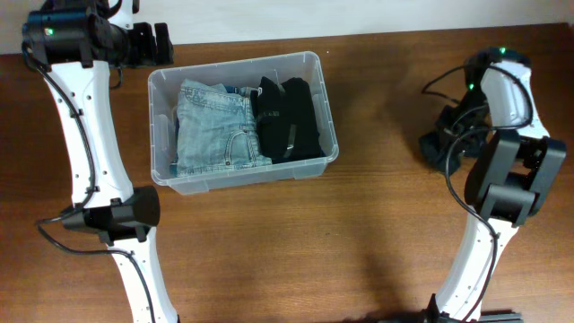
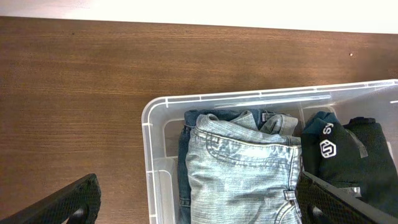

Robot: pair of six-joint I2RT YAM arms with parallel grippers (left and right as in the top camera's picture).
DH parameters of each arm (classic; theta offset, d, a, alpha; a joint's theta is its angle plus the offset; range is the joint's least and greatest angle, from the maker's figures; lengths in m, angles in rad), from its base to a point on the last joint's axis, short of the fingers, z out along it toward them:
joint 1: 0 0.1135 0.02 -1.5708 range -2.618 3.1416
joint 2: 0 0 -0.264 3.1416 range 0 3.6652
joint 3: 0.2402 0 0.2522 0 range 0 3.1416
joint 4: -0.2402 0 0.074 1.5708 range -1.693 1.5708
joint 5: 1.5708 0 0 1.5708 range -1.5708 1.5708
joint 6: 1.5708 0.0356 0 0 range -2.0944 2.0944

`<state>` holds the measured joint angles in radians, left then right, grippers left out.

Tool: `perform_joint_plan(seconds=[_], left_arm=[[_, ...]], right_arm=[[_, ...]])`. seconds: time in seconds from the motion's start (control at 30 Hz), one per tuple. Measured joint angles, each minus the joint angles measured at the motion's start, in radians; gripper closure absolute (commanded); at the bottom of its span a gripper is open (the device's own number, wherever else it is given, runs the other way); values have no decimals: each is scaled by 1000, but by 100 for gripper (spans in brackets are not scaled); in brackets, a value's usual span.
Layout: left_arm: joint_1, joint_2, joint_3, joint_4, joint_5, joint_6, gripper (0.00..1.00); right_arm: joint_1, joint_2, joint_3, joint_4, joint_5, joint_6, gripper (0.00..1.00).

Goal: Pack container
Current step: 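Grasp the second black garment with the right gripper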

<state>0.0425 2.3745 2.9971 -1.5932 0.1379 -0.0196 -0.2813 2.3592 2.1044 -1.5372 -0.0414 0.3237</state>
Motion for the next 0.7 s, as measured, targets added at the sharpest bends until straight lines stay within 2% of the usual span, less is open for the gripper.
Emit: perform_joint_plan(seconds=[0.17,0.27,0.37,0.47,0.53,0.6,0.67,0.7], left_arm=[[0,0,0,0,0,0,1],[0,0,0,0,0,0,1],[0,0,0,0,0,0,1],[0,0,0,0,0,0,1],[0,0,0,0,0,0,1],[0,0,0,0,0,0,1],[0,0,0,0,0,0,1],[0,0,0,0,0,0,1]], right_arm=[[42,-8,272,-153,-44,-113,80],[125,-52,395,-156,-135,-186,80],[214,-79,462,-156,-151,-212,68],[322,-105,496,-156,-136,-203,67],[323,-106,497,-156,-120,-175,60],[307,-106,497,-156,-110,-161,46],[296,-106,497,-156,-103,-154,45],[292,-107,497,-156,-100,-148,40]])
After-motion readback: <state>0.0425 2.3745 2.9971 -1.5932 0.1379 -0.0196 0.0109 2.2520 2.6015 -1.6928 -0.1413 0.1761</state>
